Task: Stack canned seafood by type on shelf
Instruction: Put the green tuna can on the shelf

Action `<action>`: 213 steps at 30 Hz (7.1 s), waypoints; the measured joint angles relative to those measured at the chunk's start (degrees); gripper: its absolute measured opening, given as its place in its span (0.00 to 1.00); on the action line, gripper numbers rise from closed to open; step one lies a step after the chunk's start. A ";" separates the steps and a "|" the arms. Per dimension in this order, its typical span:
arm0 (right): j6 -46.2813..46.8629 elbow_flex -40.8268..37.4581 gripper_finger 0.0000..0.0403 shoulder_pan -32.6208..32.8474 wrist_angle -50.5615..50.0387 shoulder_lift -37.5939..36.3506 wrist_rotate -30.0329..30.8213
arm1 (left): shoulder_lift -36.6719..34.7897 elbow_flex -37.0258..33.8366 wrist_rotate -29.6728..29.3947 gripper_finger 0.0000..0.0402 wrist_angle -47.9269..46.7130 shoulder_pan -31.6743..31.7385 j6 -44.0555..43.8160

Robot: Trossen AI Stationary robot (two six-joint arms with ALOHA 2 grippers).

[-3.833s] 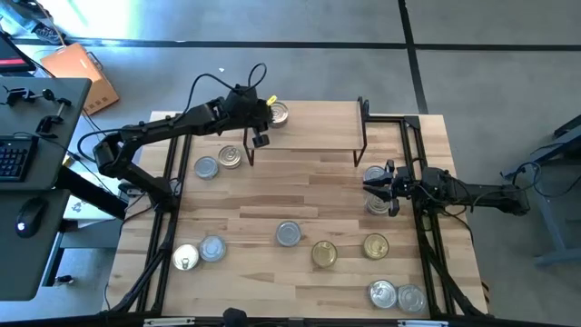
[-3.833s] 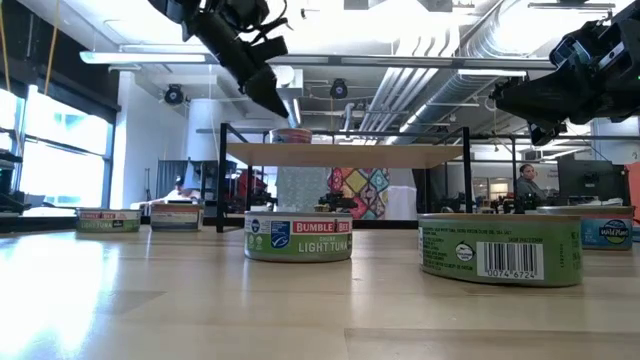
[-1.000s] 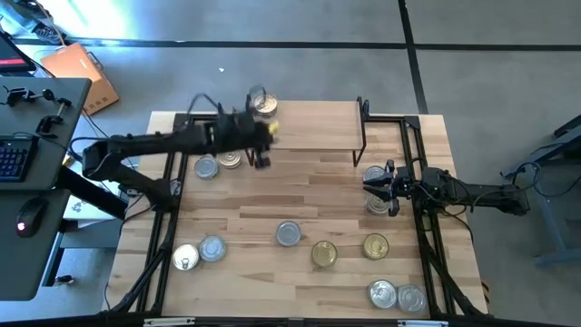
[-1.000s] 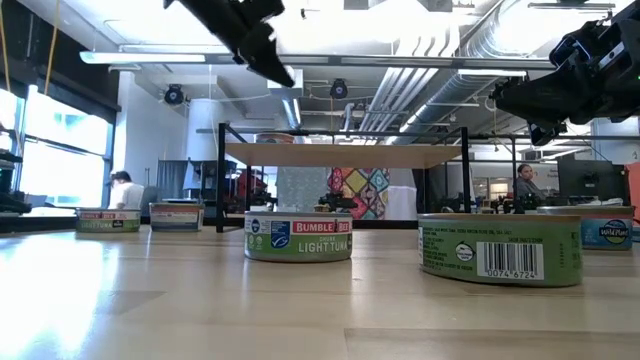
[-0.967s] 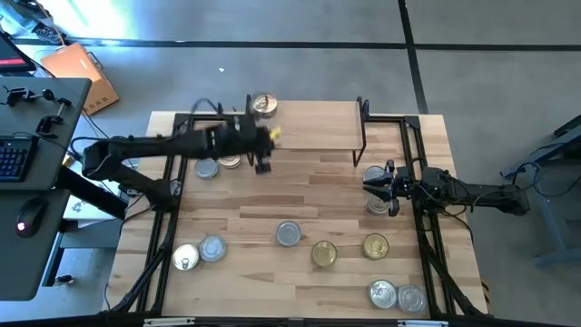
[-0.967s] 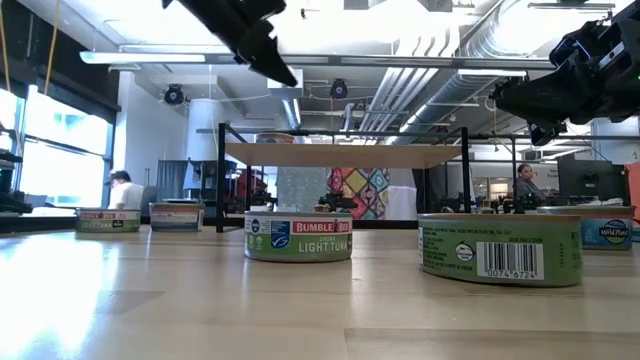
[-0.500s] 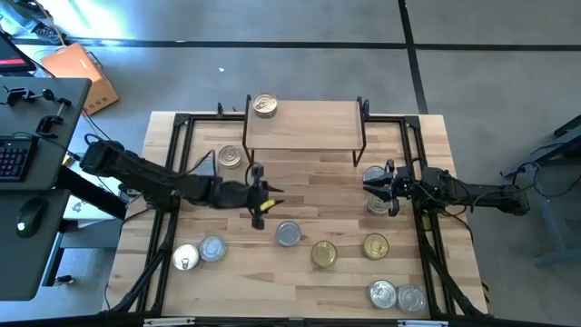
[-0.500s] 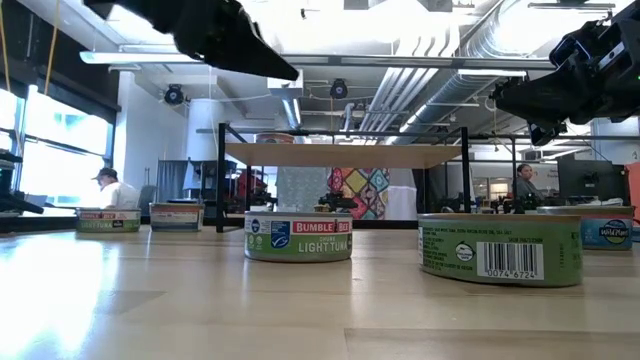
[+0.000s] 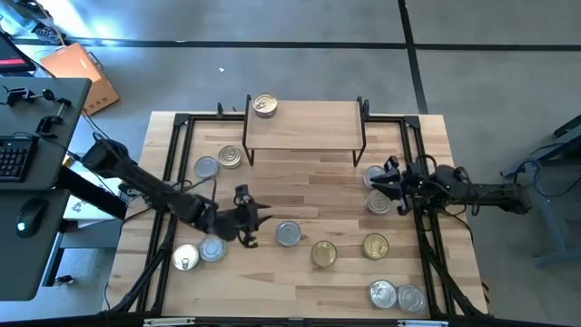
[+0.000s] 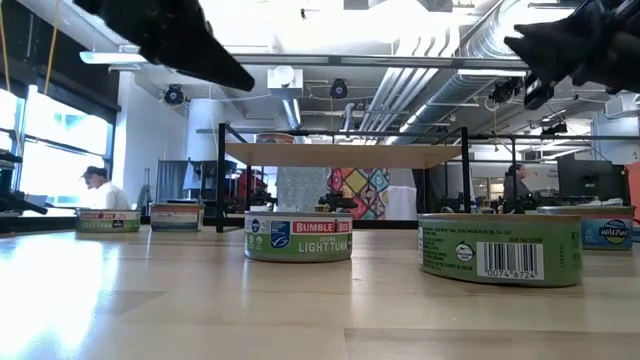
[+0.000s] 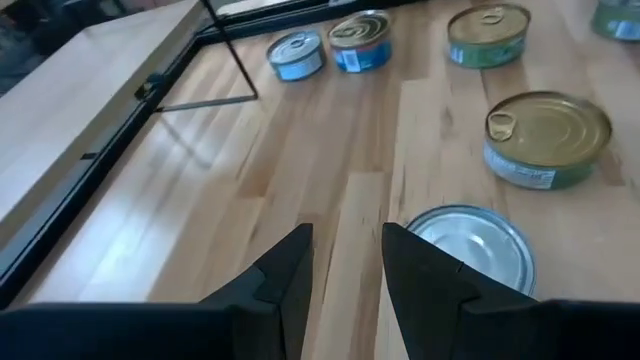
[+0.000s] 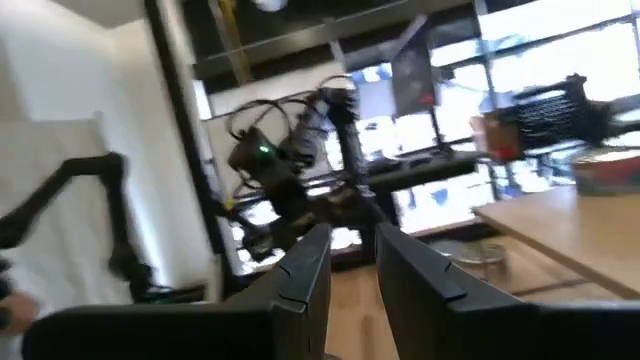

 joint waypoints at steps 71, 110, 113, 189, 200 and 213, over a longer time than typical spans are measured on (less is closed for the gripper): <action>-38.18 50.95 0.09 11.72 1.70 100.89 6.03 | 12.25 0.02 6.21 0.28 3.14 3.71 -1.29; -49.08 51.30 0.01 6.06 -3.71 102.47 6.54 | 12.31 0.02 4.61 0.28 -4.50 5.27 -2.73; -45.28 51.20 0.00 6.14 -4.11 101.93 7.63 | 12.50 0.02 4.62 0.28 -4.17 4.50 -2.70; -47.49 51.23 0.61 11.04 -7.72 95.74 18.63 | 27.13 0.20 -0.44 0.30 25.98 8.27 21.07; -45.68 51.21 0.34 10.88 -6.96 97.10 18.64 | 27.20 0.15 -0.81 0.47 27.99 8.25 21.65; -39.28 51.15 0.29 12.96 -10.15 95.25 21.64 | 16.40 0.15 -14.31 0.53 9.26 -1.85 15.95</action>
